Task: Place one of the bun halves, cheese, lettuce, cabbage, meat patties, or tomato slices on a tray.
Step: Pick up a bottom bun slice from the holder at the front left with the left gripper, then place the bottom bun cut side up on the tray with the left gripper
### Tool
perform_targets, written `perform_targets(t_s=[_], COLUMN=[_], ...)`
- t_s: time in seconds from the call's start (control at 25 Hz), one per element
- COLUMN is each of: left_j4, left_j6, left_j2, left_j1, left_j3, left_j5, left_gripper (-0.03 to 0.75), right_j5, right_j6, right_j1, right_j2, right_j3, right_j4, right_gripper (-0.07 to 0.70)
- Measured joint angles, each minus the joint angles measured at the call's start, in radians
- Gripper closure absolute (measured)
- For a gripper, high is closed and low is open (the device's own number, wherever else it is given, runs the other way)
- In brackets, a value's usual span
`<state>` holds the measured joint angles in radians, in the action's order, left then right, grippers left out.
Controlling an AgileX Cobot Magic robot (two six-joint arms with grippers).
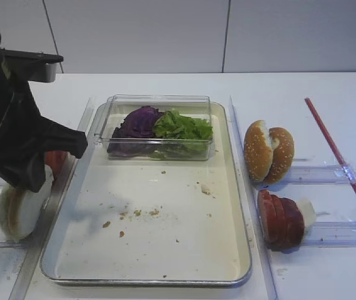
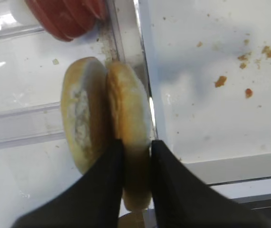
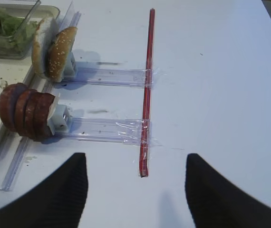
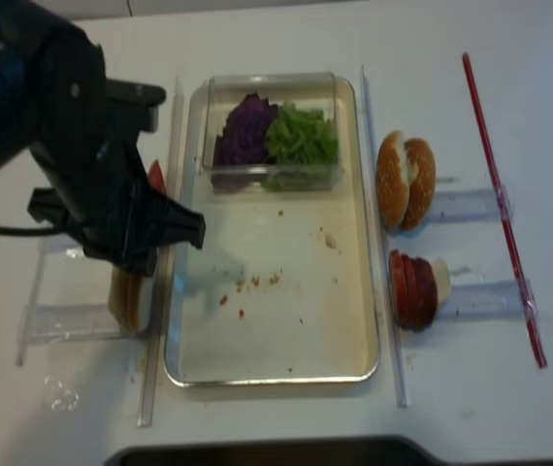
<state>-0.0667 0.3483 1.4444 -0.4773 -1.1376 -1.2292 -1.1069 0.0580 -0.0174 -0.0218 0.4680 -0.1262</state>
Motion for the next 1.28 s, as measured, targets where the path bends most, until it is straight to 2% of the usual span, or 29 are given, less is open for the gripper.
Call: perform_targets(t_s=[0.4, 0.8, 0.96, 1.04, 1.16, 1.28], left_j4=[0.086, 0.189, 0.302, 0.371, 0.436, 0.488], left_j6=[-0.008, -0.086, -0.17, -0.22, -0.273, -0.339], left_j2=[-0.032, -0.038, -0.026, -0.002, 0.059, 0.118], left_j1=[0.0, 0.0, 0.0, 0.0, 0.0, 0.0], left_j3=[0.0, -0.01, -0.013, -0.013, -0.016, -0.016], left_j5=[0.0, 0.0, 0.0, 0.021, 0.091, 0.138], left_gripper=[0.601, 0.603, 0.603, 0.603, 0.603, 0.603], right_j5=[0.0, 0.0, 0.0, 0.0, 0.0, 0.0], right_j6=[0.0, 0.0, 0.0, 0.0, 0.0, 0.0], right_j1=[0.0, 0.0, 0.0, 0.0, 0.0, 0.0], right_j2=[0.0, 0.0, 0.0, 0.0, 0.0, 0.0], right_j3=[0.0, 0.0, 0.0, 0.0, 0.0, 0.0], right_j4=[0.0, 0.0, 0.0, 0.0, 0.0, 0.0], right_gripper=[0.167, 0.167, 0.167, 0.167, 0.167, 0.167])
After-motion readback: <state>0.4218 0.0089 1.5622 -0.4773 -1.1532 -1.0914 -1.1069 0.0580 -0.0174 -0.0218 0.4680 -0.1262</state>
